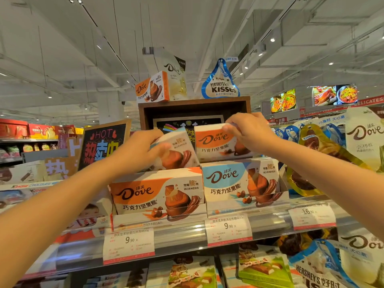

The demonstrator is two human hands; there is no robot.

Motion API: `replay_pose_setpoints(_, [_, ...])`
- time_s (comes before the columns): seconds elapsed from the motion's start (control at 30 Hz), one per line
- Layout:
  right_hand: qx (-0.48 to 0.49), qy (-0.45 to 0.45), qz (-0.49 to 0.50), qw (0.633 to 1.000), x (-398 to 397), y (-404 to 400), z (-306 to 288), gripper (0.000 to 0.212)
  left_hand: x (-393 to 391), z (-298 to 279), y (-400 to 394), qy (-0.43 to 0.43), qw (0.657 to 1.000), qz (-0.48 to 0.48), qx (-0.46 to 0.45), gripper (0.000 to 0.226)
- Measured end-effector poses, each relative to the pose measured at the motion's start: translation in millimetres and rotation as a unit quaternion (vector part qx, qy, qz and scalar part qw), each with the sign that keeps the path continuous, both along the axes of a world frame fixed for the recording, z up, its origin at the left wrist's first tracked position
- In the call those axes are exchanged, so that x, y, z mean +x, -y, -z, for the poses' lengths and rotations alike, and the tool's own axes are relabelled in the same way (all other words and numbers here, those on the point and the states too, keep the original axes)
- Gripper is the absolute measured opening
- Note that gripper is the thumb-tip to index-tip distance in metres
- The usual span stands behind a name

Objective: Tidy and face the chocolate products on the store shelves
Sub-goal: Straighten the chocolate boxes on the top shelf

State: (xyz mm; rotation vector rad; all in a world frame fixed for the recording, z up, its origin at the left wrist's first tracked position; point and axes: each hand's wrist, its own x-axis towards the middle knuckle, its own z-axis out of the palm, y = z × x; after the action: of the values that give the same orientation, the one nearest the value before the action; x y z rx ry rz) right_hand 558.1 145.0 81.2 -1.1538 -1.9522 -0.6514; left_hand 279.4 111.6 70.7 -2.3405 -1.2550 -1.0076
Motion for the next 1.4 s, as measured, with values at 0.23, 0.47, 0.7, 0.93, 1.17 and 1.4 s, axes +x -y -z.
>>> replay_pose_setpoints(0.23, [0.116, 0.040, 0.008, 0.992, -22, 18, -31, 0.040, -23, -29, 26, 0.048, 0.996, 0.008, 0.070, 0.017])
replay_pose_setpoints(0.47, [0.052, 0.121, 0.084, 0.988, -68, 22, -53, 0.047, -57, -35, 52, 0.097, 0.986, 0.039, 0.128, 0.031])
replay_pose_setpoints(0.7, [0.010, 0.146, 0.042, 0.988, -109, 23, -49, 0.043, -74, -28, 77, 0.098, 0.985, 0.015, 0.143, 0.036])
replay_pose_setpoints(0.93, [0.015, 0.187, 0.044, 0.981, -144, 28, -41, 0.040, -82, -22, 88, 0.080, 0.987, -0.005, 0.141, 0.049])
replay_pose_setpoints(1.17, [-0.004, 0.162, -0.007, 0.987, -172, 15, -15, 0.044, -81, -19, 91, 0.082, 0.988, 0.012, 0.129, 0.045])
replay_pose_setpoints(1.4, [-0.248, 0.215, -0.148, 0.933, -150, -5, -5, 0.029, -78, -15, 86, 0.057, 0.989, 0.010, 0.133, 0.032])
